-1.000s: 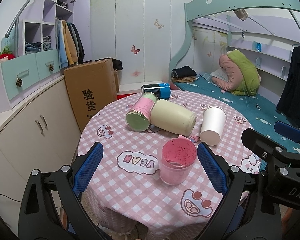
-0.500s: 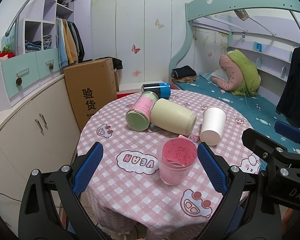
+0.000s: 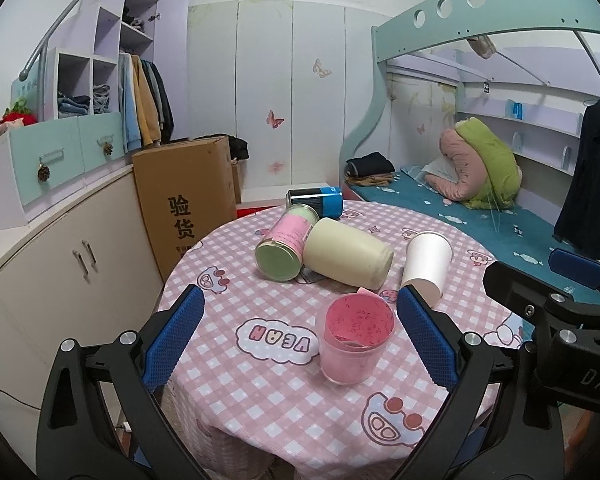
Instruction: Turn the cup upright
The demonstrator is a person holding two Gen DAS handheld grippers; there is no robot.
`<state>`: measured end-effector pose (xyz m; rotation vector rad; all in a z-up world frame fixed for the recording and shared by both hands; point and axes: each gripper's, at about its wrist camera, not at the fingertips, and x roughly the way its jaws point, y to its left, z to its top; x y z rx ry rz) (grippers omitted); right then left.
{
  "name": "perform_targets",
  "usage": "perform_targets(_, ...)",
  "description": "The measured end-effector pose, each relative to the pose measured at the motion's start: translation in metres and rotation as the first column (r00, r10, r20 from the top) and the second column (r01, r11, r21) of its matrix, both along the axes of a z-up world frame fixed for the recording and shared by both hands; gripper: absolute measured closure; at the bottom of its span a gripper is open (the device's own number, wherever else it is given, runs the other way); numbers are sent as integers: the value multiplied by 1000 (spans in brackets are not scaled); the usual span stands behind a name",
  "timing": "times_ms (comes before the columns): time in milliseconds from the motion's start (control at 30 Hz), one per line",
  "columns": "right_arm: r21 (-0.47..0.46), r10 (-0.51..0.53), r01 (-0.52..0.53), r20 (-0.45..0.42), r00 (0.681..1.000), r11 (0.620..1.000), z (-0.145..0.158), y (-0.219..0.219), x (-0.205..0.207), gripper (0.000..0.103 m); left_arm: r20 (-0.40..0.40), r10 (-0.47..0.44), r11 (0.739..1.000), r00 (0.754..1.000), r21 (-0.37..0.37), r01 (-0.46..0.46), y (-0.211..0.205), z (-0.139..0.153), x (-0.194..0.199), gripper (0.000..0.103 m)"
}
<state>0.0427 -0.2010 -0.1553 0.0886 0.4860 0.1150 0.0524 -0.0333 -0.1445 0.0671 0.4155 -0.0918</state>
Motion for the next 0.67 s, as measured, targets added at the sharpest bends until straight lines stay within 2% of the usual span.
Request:
perform_targets(400,4,2,-2,-1,1000,1000,-1,0,-1,12,-8,-5,1000,1000,-6,5,-1,-1,0,6)
perform_targets(667,3,6,-6,-4,1000,1000,-2,1,0,12,-48,6,1000,999,-24,-8,1,-5,7,6)
